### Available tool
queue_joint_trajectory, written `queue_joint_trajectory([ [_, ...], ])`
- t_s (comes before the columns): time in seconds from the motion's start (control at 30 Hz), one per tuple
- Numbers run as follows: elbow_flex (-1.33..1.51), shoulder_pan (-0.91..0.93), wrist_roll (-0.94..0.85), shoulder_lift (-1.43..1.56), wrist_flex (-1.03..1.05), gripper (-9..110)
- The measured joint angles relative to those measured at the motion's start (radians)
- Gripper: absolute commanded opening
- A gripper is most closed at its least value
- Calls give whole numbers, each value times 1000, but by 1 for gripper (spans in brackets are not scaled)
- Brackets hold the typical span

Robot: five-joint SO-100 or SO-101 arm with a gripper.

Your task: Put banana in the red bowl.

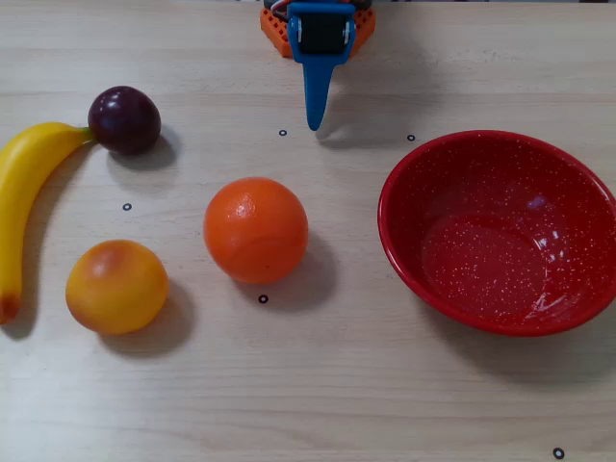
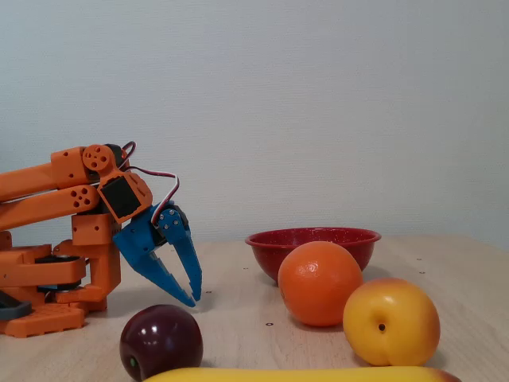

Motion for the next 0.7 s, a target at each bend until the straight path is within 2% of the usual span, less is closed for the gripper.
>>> queue_joint_trajectory([
  [0.7, -21, 0, 0, -6, 0, 0],
])
